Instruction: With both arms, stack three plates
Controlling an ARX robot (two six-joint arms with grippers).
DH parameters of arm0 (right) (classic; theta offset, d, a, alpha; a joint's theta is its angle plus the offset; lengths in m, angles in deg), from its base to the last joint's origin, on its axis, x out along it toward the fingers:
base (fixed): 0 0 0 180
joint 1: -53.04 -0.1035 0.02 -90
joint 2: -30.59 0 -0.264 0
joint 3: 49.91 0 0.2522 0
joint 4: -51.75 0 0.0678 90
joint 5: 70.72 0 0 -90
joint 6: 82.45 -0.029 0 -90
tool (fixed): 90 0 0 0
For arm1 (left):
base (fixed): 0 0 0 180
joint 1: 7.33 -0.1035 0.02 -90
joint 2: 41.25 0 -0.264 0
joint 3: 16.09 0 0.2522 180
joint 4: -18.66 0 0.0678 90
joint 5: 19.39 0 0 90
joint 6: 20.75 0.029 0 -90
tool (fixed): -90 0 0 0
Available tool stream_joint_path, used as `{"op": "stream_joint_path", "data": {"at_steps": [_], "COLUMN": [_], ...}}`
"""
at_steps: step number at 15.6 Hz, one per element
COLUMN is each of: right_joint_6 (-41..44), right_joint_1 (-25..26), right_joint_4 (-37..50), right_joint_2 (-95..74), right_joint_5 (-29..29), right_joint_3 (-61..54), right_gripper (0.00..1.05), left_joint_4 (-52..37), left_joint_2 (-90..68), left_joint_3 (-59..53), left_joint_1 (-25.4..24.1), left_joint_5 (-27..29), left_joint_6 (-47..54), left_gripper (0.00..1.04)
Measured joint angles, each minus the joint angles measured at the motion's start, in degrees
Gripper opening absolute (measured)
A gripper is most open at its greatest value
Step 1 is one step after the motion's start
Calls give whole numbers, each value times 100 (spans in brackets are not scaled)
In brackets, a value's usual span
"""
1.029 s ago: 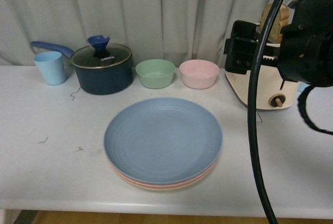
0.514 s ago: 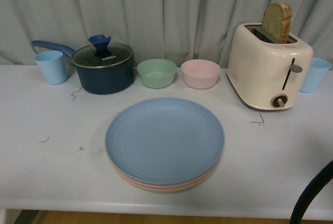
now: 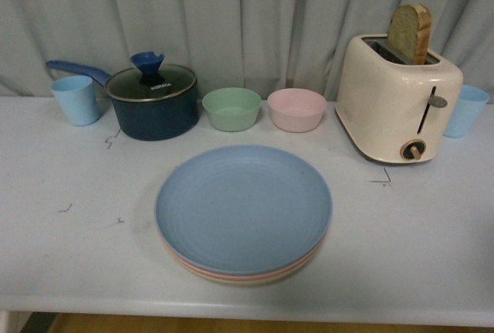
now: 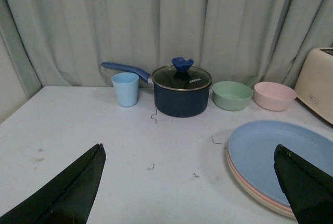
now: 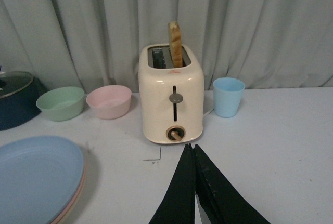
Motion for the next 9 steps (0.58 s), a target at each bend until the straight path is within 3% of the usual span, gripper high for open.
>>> {"op": "stream_joint_path", "data": {"at_steps": [3,6,9], "right_joint_6": [2,2,2], "right_joint_1": [498,487,487], "right_joint_4": [-710,-2769,-3115], "right_joint_2": [1021,3436,3805], "right_joint_5": [-391,-435,-435], "right_joint_3": [-284,-511,-511], "right_gripper": [2,2,2], "left_joint_4": [2,2,2], "left_joint_2": [0,2,0], "left_joint_3": [0,0,0], "left_joint_1": [0,0,0], "left_joint_5": [0,0,0], "left_joint_6": [0,0,0], "left_gripper": [98,98,98]}}
